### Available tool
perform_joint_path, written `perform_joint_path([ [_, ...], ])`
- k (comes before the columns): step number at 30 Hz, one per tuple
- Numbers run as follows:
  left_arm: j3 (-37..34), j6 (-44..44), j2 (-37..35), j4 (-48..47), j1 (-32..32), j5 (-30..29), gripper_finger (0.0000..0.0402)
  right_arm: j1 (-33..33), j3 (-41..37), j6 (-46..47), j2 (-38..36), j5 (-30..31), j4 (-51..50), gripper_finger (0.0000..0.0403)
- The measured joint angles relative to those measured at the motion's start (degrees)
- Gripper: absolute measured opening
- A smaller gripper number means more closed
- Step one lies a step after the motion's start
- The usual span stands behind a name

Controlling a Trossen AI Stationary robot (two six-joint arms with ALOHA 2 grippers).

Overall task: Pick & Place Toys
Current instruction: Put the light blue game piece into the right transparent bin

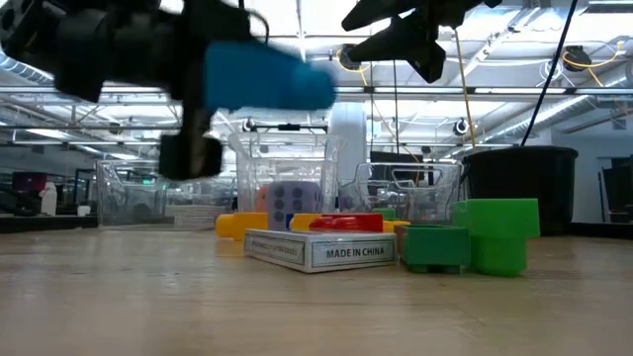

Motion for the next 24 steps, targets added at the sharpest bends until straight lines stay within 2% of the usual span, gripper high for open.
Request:
perform_joint_path([
  [4, 0.0, 2.81, -1.6, 5.89, 1.61, 0.67, 0.0007, -0.75, 0.0, 0.14, -1.71, -0.27, 3.0, 0.016],
  [9, 0.0, 9.37, -7.47, 4.62, 3.93, 0.93, 0.0013, -2.5, 0.09, -0.42, -6.33, -0.29, 9.46, 0.016],
  [12, 0.0, 15.2, -11.79, 3.45, 5.82, 0.82, 0.0009, -3.7, 0.11, -1.06, -9.12, -0.25, 12.82, 0.016],
  [15, 0.0, 22.85, -16.14, 2.86, 7.67, -0.6, 0.0006, -5.1, 0.11, 2.12, -10.24, -0.38, 14.46, 0.016],
  [19, 0.02, 29.1, -23.09, -1.63, 10.16, -4.9, 0.0009, -6.75, 0.09, 5.76, -10.38, -1.05, 14.06, 0.0162],
  [24, 0.03, 33.36, -30.09, -7.94, 12.76, -6.79, 0.0006, -9.08, 0.08, 9.5, -8.52, -6.06, 17.36, 0.0188],
])
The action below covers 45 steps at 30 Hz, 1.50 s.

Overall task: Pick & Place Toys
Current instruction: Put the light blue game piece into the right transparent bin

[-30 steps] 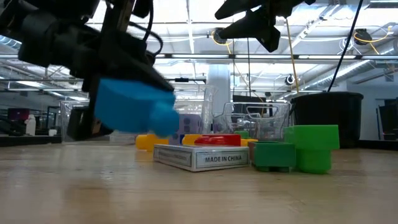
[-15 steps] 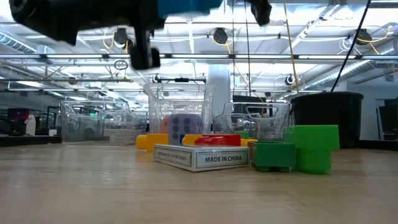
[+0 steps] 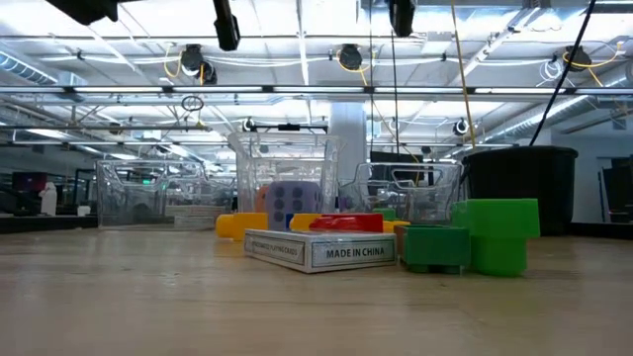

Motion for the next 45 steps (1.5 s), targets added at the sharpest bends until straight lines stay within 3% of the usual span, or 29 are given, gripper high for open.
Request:
perform_joint_path([
  [3, 0.01, 0.21, -1.99, -2.38, 1.24, 0.01, 0.0008, -1.05, -0.09, 0.12, 1.91, -3.06, 6.1, 0.0213],
  [10, 0.01, 0.22, -2.46, -2.38, 2.13, -0.06, 0.0006, -2.33, -0.08, 2.02, 6.48, -3.24, 11.54, 0.026],
  [19, 0.01, 0.2, -2.46, -2.22, 2.13, -0.58, 0.0005, -2.75, -0.08, 4.78, 11.94, -4.56, 20.55, 0.0272],
  [26, 0.01, 0.02, -2.46, -2.42, 2.13, -0.61, 0.0009, -2.75, -0.08, 4.81, 12.58, -4.6, 20.75, 0.024],
  [37, 0.01, -1.81, -2.46, -2.38, 2.09, -0.46, 0.0014, -2.71, -0.08, 5.69, 12.54, -4.61, 19.6, 0.0124],
  [45, 0.01, -0.61, -2.42, -1.82, 2.15, 3.41, 0.004, -2.55, -0.08, 4.62, 12.54, -5.07, 19.91, 0.0122],
])
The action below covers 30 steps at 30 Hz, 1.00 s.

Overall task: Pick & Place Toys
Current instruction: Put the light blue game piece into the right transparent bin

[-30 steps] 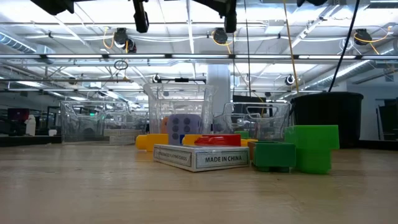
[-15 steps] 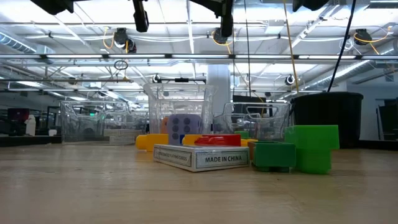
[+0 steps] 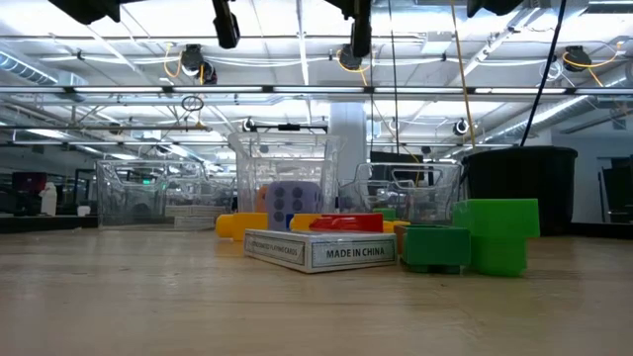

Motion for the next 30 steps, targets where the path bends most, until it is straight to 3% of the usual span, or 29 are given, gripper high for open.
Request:
perform_joint_path([
  [7, 0.0, 0.21, 0.01, 1.96, 0.22, 0.96, 0.0113, 0.0, 0.0, -0.34, 0.0, -0.1, 0.89, 0.0122],
  [17, 0.0, -1.55, 0.03, 6.44, 3.74, 8.64, 0.024, -0.7, 0.11, -2.46, -0.65, -1.06, 1.78, 0.0122],
  [23, 0.0, -5.65, 0.01, 6.31, 5.47, 15.13, 0.0263, -2.3, 0.09, -4.94, -5.03, -1.85, -4.7, 0.0122],
  [30, 0.0, -3.96, -2.33, 5.63, 6.09, 16.83, 0.0246, -3.89, 0.0, -8.19, -13.7, -0.78, -21.06, 0.0122],
])
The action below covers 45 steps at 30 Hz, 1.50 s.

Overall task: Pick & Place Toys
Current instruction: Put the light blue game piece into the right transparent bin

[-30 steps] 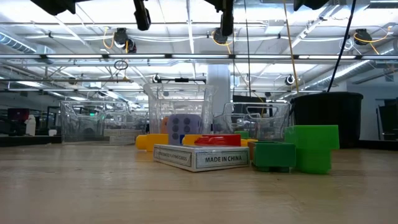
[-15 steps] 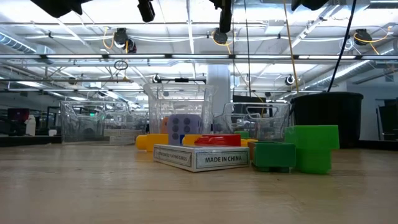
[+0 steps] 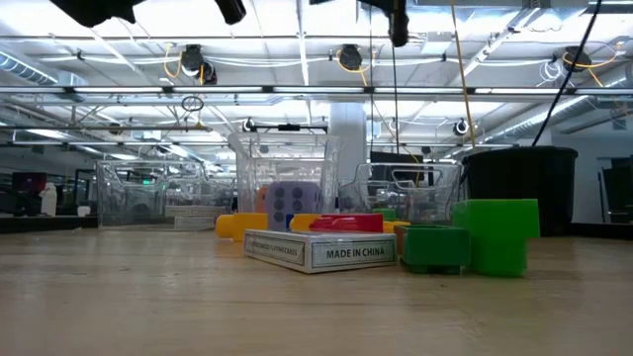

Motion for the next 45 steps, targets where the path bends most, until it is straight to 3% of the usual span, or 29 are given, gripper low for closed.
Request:
perform_joint_path([
  [6, 0.0, 2.23, -3.65, -2.72, -0.01, -0.32, 0.023, -1.46, 0.01, -0.81, -7.64, -0.02, -12.68, 0.0122],
  [11, -0.02, 5.1, -6.43, -5.62, 0.1, -1.1, 0.0223, -3.53, 3.89, -1.37, -9.22, 0.04, -25.34, 0.0122],
  [22, -0.01, 7.82, -6.66, -10.93, 1.48, -3.93, 0.0223, -13.15, 25.0, -12.01, 1.64, -1.73, -58.68, 0.0122],
  [30, -0.02, 7.39, -6.62, -11.59, 1.45, -3.91, 0.0223, -25.28, 29.26, -17.75, 10.33, -10.55, -62.58, 0.0122],
  [38, 0.0, 6.99, -6.62, -12.01, 1.46, -3.95, 0.0223, -35.02, 29.39, -23.97, 16.38, -10.86, -66.99, 0.0122],
  [45, -0.02, 8.06, -6.62, -12.46, 3.29, -8.11, 0.0223, -39.72, 30.31, -28.09, 21.76, -10.77, -69.63, 0.0122],
])
